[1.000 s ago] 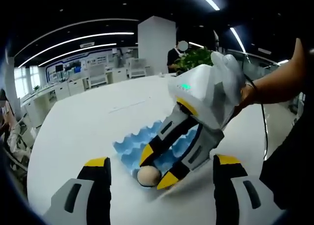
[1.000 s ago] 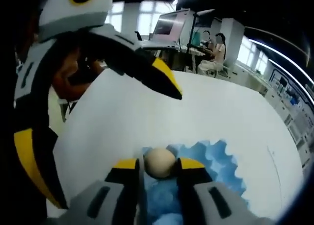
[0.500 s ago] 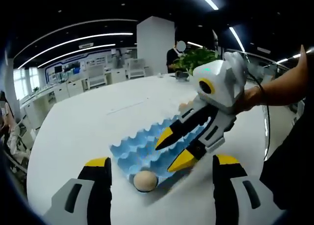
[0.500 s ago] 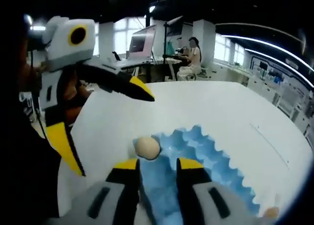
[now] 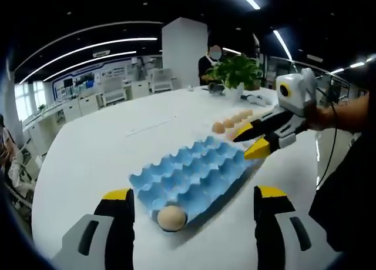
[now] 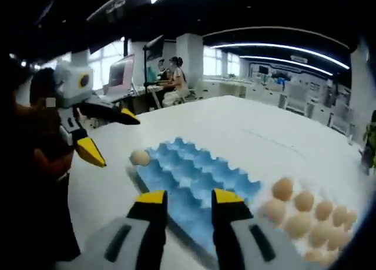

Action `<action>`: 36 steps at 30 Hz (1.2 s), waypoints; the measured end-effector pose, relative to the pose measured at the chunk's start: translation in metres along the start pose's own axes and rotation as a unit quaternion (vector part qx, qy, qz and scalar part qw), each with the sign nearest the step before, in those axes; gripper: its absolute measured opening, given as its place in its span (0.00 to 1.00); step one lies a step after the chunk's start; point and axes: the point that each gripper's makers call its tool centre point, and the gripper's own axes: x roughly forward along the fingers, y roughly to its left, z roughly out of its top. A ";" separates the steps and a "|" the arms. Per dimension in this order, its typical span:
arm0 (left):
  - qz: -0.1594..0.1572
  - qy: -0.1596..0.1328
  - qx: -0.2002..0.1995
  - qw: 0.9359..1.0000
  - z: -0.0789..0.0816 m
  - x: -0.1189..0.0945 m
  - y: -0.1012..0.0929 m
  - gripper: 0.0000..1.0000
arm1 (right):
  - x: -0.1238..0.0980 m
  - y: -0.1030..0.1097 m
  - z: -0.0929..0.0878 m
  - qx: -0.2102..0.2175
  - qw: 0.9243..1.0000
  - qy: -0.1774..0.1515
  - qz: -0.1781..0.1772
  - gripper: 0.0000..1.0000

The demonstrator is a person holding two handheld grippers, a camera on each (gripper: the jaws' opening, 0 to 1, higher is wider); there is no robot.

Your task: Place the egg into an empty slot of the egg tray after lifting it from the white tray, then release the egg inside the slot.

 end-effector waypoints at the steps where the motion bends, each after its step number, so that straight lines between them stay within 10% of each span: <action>1: -0.001 0.000 0.000 1.000 0.000 0.000 0.000 0.83 | -0.006 -0.011 -0.002 0.010 1.000 -0.002 -0.023 0.29; 10: -0.002 -0.003 0.002 1.000 0.001 0.002 0.001 0.84 | -0.054 -0.097 -0.033 0.061 0.979 0.016 -0.192 0.29; 20: 0.003 -0.004 0.001 1.000 0.002 -0.001 0.003 0.82 | -0.035 -0.093 -0.057 0.024 0.982 0.062 -0.176 0.28; 36: 0.006 -0.006 -0.002 1.000 0.002 -0.002 0.007 0.81 | -0.044 -0.098 -0.043 0.061 0.982 0.021 -0.177 0.23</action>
